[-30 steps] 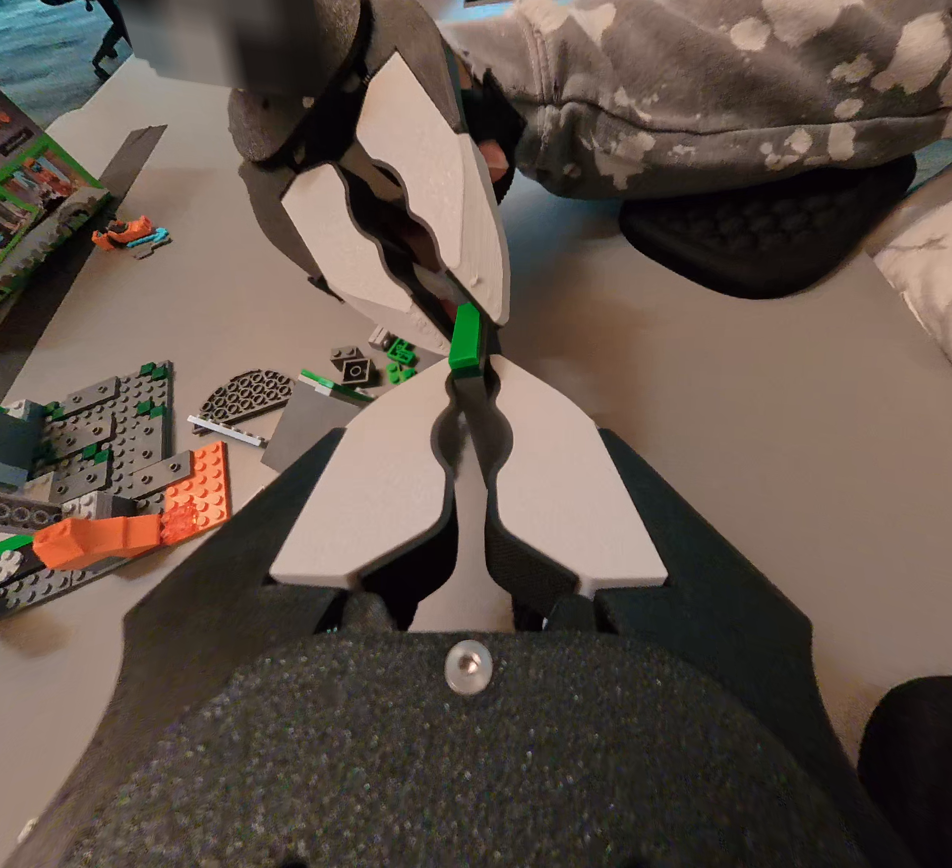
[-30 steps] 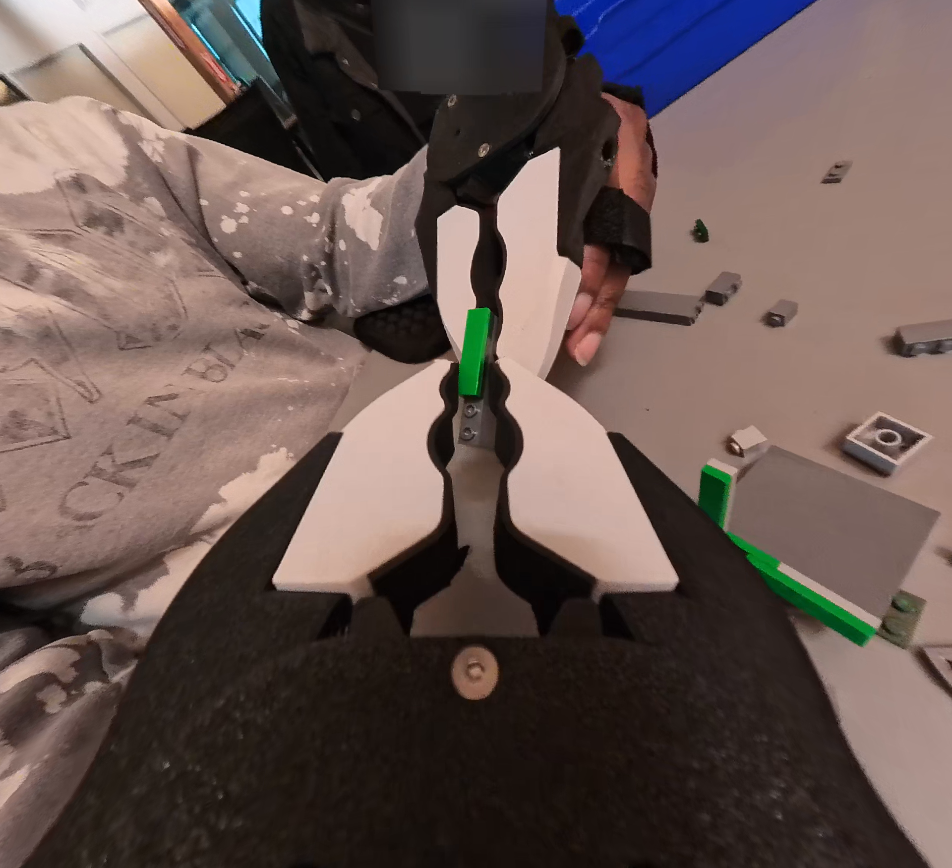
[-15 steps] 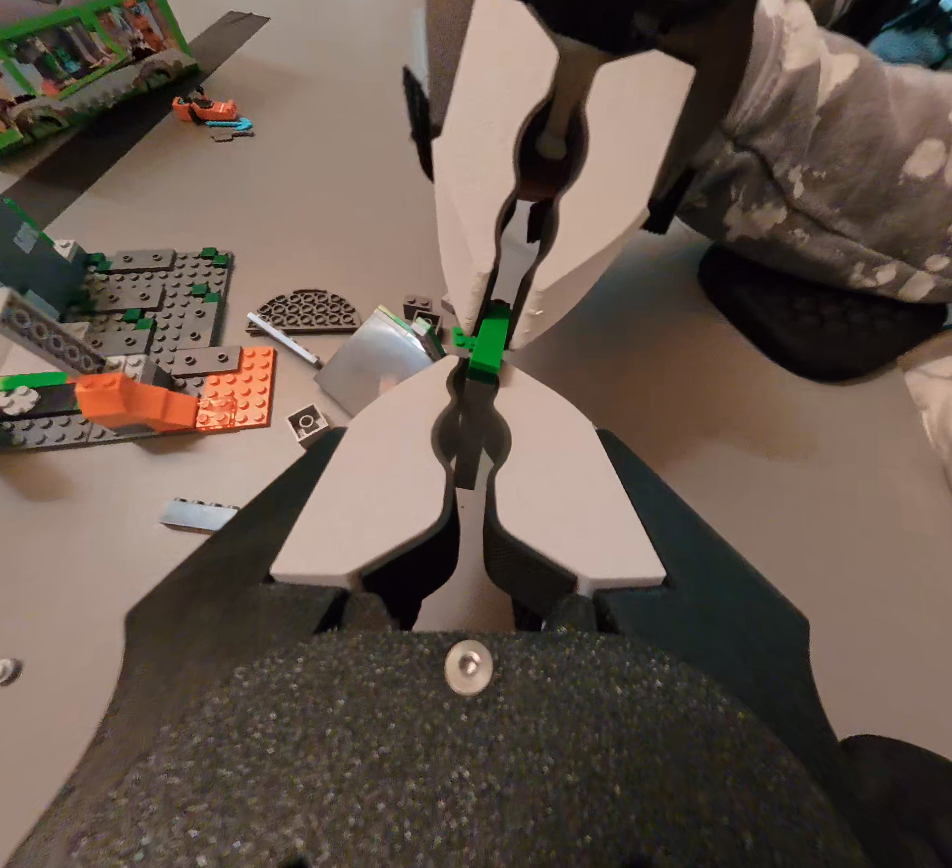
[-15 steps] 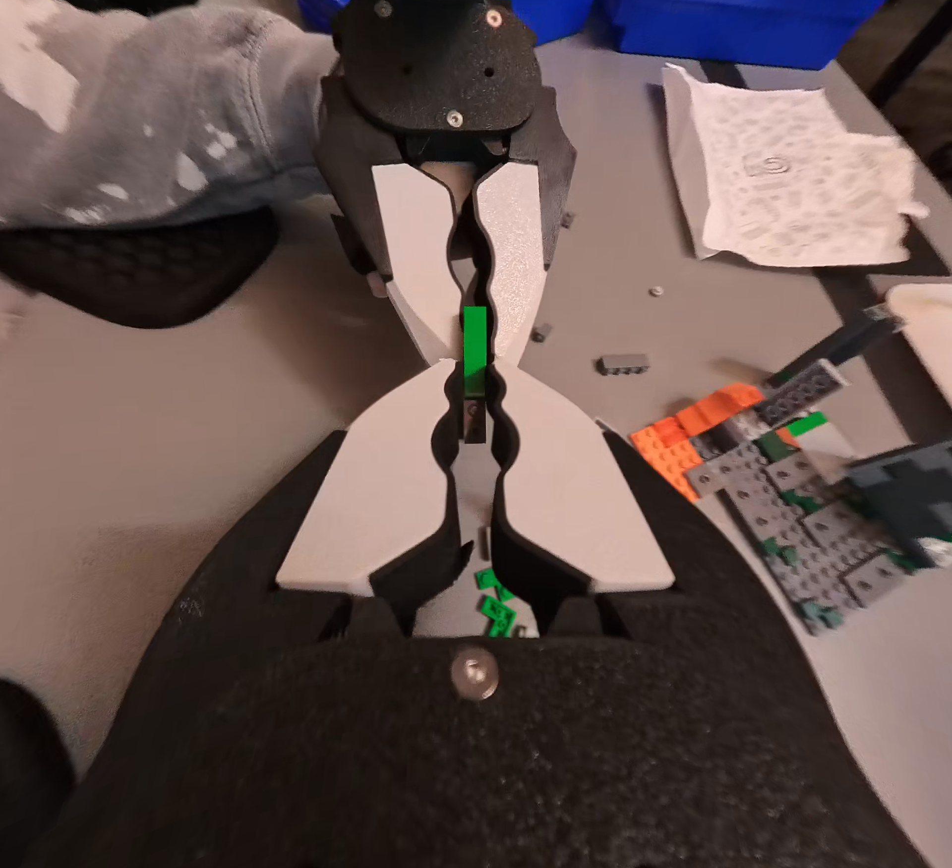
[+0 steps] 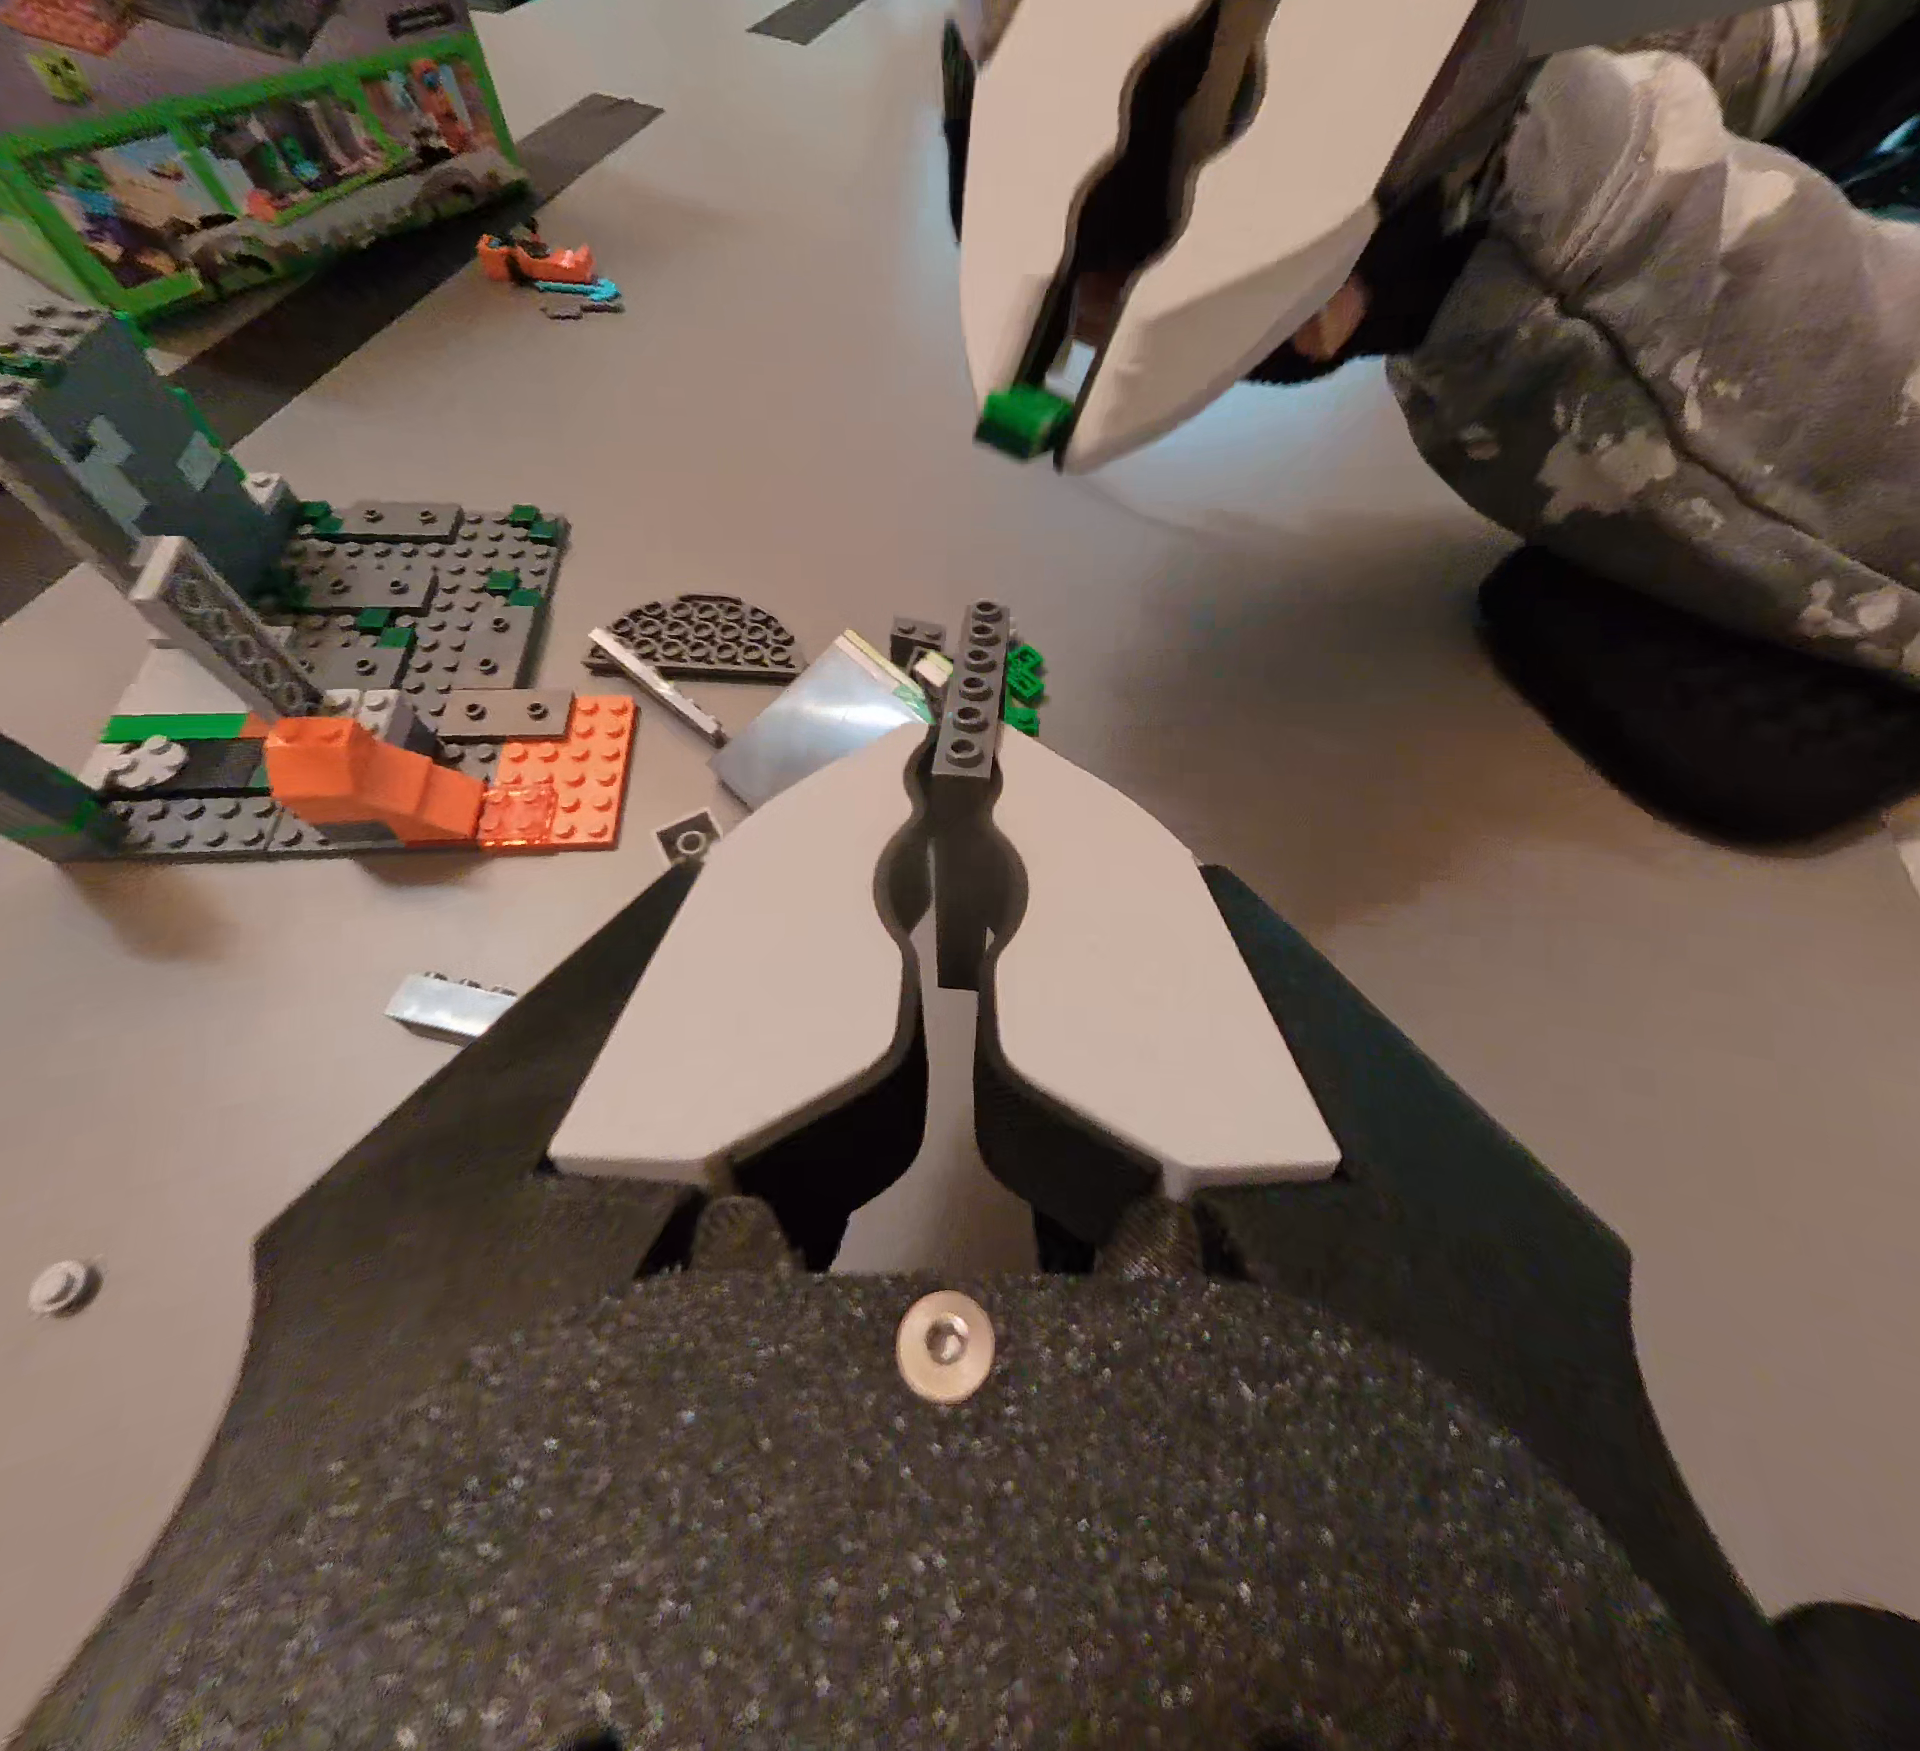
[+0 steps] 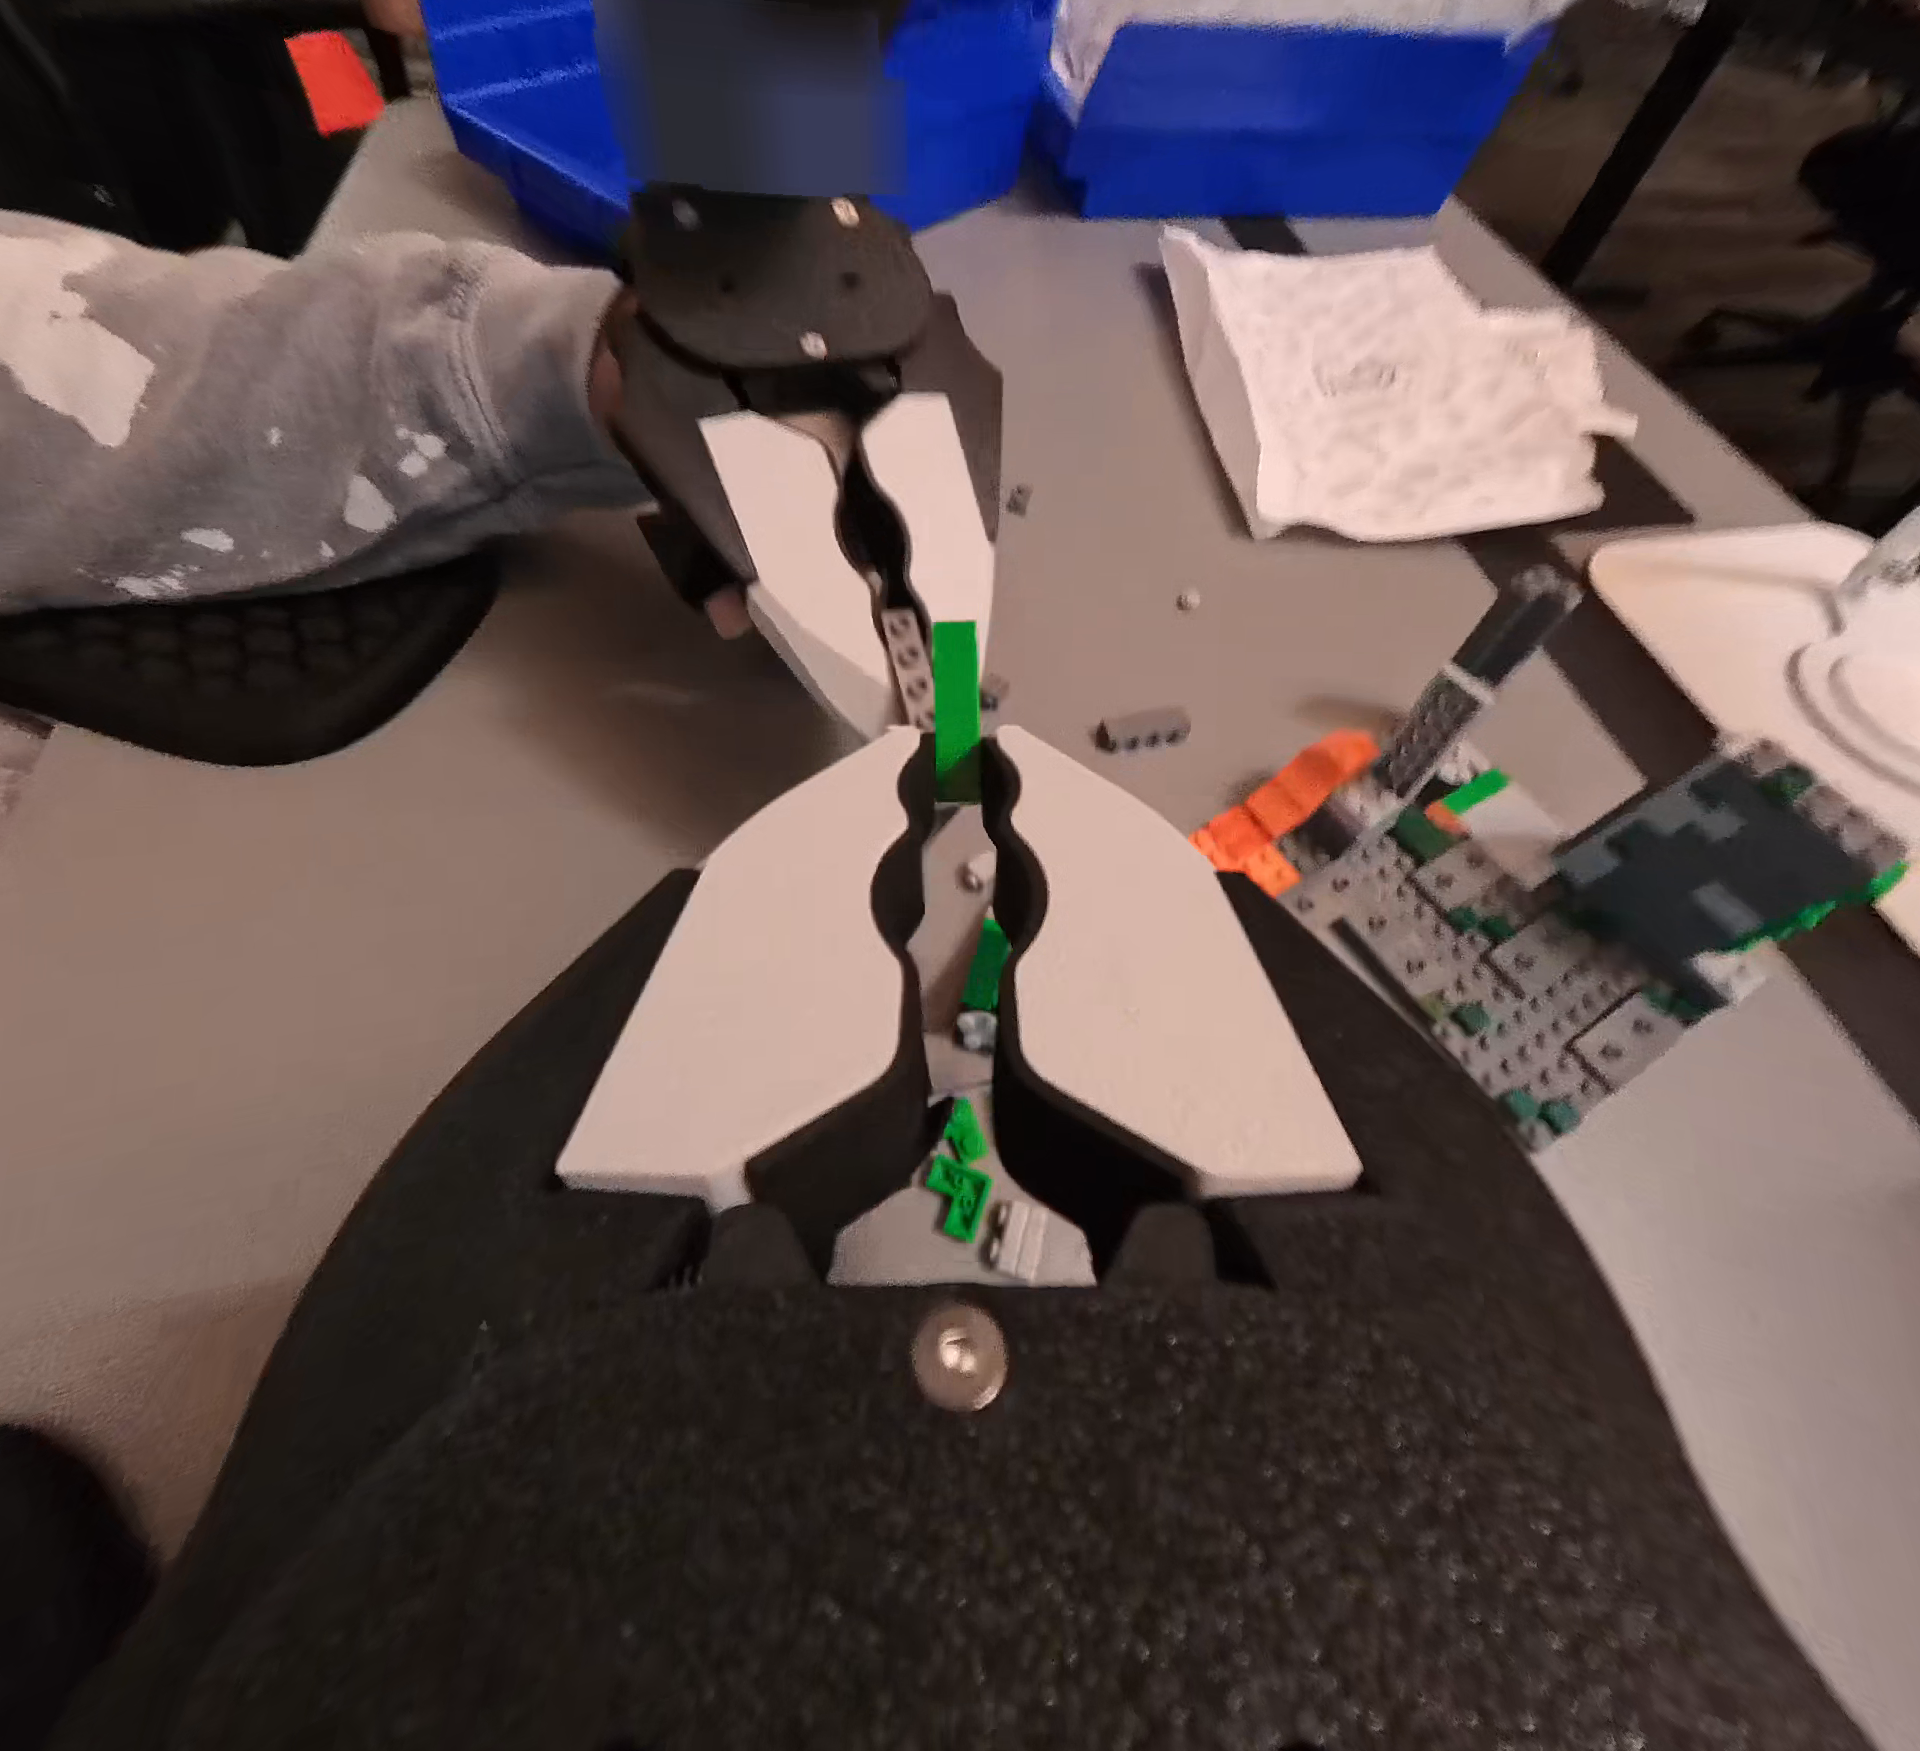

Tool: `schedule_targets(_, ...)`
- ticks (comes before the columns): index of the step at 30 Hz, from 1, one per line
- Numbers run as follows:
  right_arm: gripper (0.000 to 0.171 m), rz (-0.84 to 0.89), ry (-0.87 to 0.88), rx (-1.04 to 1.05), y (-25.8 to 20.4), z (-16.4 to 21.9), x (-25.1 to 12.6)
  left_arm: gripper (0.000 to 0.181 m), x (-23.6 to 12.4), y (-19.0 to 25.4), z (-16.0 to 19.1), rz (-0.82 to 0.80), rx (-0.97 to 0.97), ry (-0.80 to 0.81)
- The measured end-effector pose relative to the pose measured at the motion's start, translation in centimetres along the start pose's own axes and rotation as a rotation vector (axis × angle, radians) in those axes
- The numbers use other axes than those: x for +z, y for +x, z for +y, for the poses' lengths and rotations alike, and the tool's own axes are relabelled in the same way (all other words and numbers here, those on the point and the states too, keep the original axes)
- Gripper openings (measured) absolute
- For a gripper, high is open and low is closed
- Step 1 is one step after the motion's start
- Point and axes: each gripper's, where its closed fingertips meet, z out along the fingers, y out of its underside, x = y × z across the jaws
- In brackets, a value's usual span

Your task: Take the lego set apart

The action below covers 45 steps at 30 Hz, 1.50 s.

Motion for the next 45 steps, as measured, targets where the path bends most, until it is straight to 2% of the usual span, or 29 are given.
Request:
schedule_targets(6,0.008,-0.144,0.016,0.185,-0.2,1.9,0.9,0.003,-0.4,-1.3,0.1,-0.071,-0.003,0.007)
schedule_targets(11,0.008,-0.204,0.026,0.251,-0.6,2.3,1.3,0.004,-0.7,-2.8,0.3,-0.162,-0.013,-0.01)
schedule_targets(18,0.008,-0.158,-0.09,0.207,-0.6,4.2,2.8,0.003,-0.2,-2.8,1.6,-0.171,0.001,-0.078)
schedule_targets(25,0.008,-0.102,-0.075,0.219,0.5,4.2,2.7,0.003,-0.2,-3.8,2.4,-0.216,-0.013,-0.113)
schedule_targets(28,0.008,-0.043,-0.071,0.22,1.5,4.3,2.6,0.003,-0.7,-5.4,2.4,-0.316,-0.025,-0.1)
schedule_targets(33,0.008,0.025,-0.056,0.242,2.9,4.4,2.3,0.003,-3.6,-9.8,2.2,-0.622,0.033,-0.087)
schedule_targets(36,0.008,0.036,-0.056,0.253,3.1,4.5,2.2,0.004,-4.3,-11.0,3.2,-0.71,0.106,-0.171)
schedule_targets(42,0.008,0.039,-0.09,0.242,3.0,5.0,2.4,0.005,-3.4,-10.4,5.1,-0.688,0.225,-0.351)
schedule_targets(45,0.008,0.034,-0.088,0.244,2.9,4.9,2.4,0.015,-2.9,-9.2,5.3,-0.607,0.203,-0.365)
